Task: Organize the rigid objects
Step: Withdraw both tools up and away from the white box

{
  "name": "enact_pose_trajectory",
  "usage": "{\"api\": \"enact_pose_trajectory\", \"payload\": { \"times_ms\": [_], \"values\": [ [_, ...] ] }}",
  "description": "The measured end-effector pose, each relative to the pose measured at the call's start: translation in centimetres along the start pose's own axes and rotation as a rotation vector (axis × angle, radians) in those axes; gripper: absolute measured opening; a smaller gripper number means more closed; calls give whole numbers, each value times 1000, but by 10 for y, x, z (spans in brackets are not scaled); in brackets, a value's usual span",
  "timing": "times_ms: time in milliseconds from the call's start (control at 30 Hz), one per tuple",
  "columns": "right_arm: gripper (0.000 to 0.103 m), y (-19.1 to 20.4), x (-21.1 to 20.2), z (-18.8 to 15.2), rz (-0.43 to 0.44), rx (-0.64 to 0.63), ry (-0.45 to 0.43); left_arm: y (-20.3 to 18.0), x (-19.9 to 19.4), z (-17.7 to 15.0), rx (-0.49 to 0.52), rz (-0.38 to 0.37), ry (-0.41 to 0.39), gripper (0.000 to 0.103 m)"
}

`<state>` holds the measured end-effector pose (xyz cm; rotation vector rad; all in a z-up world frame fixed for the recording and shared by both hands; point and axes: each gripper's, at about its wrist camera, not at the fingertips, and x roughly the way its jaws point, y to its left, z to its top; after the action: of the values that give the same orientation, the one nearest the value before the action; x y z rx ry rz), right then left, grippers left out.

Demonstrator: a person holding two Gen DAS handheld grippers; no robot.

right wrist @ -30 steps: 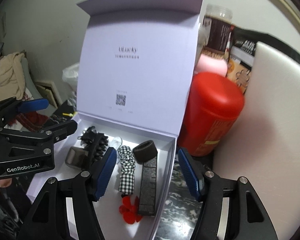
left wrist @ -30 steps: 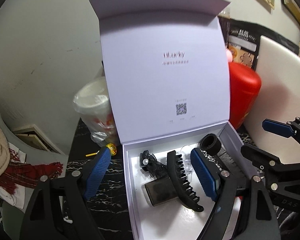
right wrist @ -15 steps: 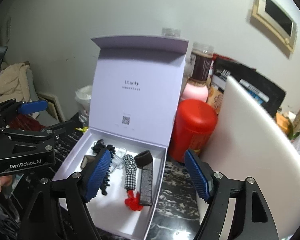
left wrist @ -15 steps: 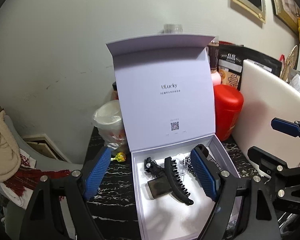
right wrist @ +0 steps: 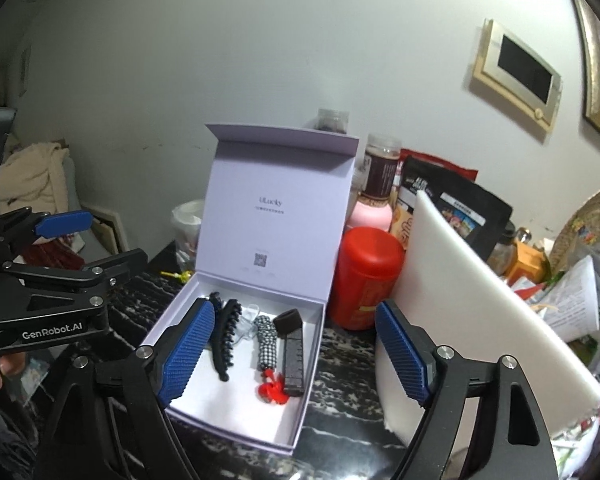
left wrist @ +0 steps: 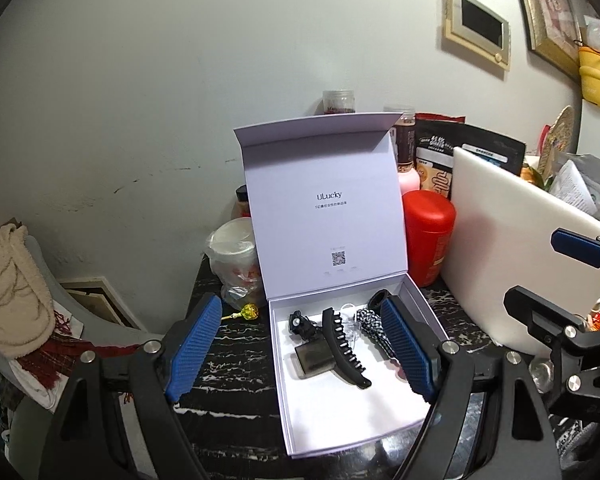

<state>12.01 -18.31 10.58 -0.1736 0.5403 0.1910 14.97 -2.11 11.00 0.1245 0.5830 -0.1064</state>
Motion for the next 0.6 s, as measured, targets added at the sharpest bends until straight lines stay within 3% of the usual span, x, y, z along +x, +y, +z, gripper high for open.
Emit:
{"api": "enact_pose_trajectory", "payload": {
  "times_ms": [533, 600],
  "values": [
    [91, 28, -67, -44, -19, 10, -22, -2, -61, -52, -3, -8, -21, 84],
    [91, 31, -72, -50, -14, 13, -18, -3, -67, -60, -2, -7, -17, 94]
  ]
}}
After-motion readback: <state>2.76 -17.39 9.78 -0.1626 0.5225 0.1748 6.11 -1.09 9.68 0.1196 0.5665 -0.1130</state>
